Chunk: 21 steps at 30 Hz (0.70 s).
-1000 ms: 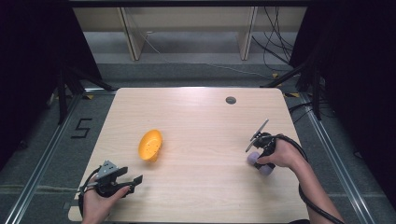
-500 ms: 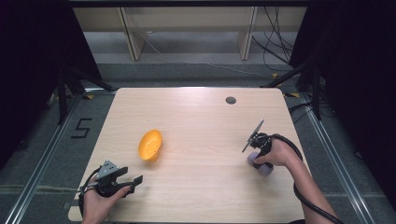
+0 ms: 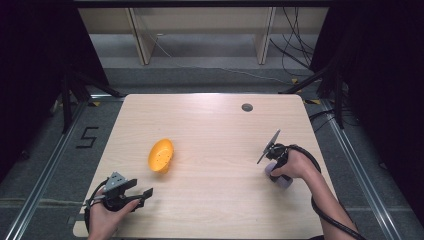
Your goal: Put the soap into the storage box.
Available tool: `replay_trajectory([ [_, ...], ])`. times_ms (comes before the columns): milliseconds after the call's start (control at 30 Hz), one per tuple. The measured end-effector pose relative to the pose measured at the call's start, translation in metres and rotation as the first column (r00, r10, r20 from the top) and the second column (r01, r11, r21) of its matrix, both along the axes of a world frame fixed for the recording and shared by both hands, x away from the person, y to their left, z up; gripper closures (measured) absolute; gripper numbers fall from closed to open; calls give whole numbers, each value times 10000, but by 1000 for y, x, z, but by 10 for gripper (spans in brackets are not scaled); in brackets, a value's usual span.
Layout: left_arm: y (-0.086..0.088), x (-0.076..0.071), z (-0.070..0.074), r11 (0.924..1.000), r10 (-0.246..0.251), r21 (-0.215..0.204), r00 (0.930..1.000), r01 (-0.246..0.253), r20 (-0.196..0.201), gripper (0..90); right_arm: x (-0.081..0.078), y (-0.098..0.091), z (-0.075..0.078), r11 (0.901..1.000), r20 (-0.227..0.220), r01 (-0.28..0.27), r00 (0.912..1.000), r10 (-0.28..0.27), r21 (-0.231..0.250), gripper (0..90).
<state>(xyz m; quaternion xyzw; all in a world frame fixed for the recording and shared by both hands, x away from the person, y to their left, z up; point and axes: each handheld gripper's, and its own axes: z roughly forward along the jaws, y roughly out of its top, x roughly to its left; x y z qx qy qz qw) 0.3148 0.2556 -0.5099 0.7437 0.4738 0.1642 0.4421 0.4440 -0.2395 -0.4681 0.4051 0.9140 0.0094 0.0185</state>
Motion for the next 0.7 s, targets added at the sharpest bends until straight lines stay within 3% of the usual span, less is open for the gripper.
replay_trajectory([
  [133,0,0,0,10000,0,5,10000,0,4,236,-1,2,-2,9997,-118,217,9997,-218,-75,463],
  [167,0,0,0,10000,-2,4,10000,2,-1,236,-4,6,-1,9976,-262,670,9974,-674,-156,479],
  [233,0,0,0,10000,2,8,10000,-2,-3,236,-1,3,-1,9992,-157,368,9992,-371,-157,488],
  [433,0,0,0,10000,4,-10,10000,-4,3,237,-2,0,-4,9999,-50,161,9999,-162,-49,498],
  [700,1,0,0,10000,-7,60,10000,7,63,237,-5,1,-3,9949,372,-934,9948,948,-390,500],
])
